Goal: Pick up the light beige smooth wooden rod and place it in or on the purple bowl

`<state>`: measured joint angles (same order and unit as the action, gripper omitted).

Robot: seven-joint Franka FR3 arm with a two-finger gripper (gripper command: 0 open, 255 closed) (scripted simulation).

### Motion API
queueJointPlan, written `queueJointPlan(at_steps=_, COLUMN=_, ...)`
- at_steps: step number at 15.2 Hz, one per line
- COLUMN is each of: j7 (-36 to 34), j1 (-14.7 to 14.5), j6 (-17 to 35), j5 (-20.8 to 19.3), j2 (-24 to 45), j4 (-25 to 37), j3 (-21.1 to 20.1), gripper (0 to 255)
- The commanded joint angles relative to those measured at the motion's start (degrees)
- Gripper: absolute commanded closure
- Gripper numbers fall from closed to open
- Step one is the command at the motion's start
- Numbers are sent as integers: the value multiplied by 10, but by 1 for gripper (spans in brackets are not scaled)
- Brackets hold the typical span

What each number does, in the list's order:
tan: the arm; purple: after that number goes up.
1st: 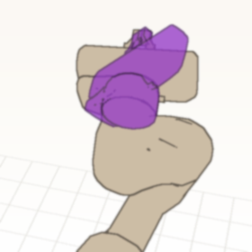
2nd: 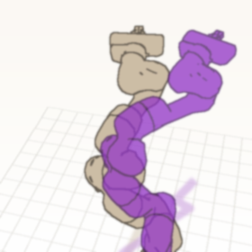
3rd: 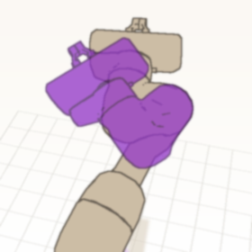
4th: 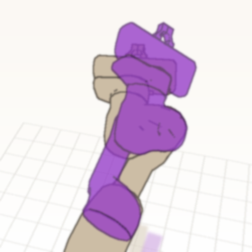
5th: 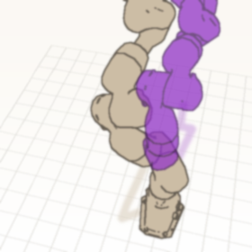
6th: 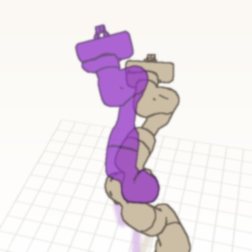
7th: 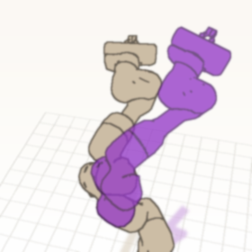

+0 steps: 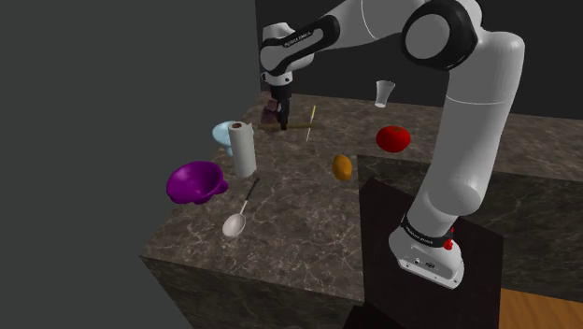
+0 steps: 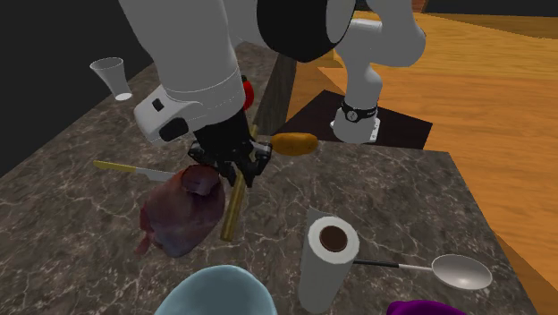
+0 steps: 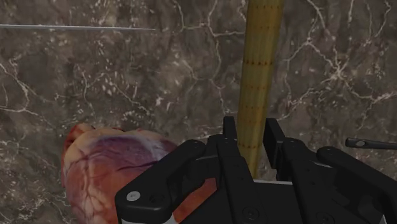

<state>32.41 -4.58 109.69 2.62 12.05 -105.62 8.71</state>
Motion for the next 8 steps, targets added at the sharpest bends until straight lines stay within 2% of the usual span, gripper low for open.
queueJointPlan(at_steps=1, j7=-1, j1=0, j6=-13, j5=-1, j2=-5, j4=9, j3=0, gripper=255)
queueJointPlan(at_steps=7, j7=-3, j1=0, j6=-52, j5=-3, j2=-16, j4=37, j3=1, gripper=255)
queueJointPlan(at_steps=8, j7=-15, j1=-7, j6=-54, j5=-2, j2=-13, j4=41, j3=-5, gripper=255)
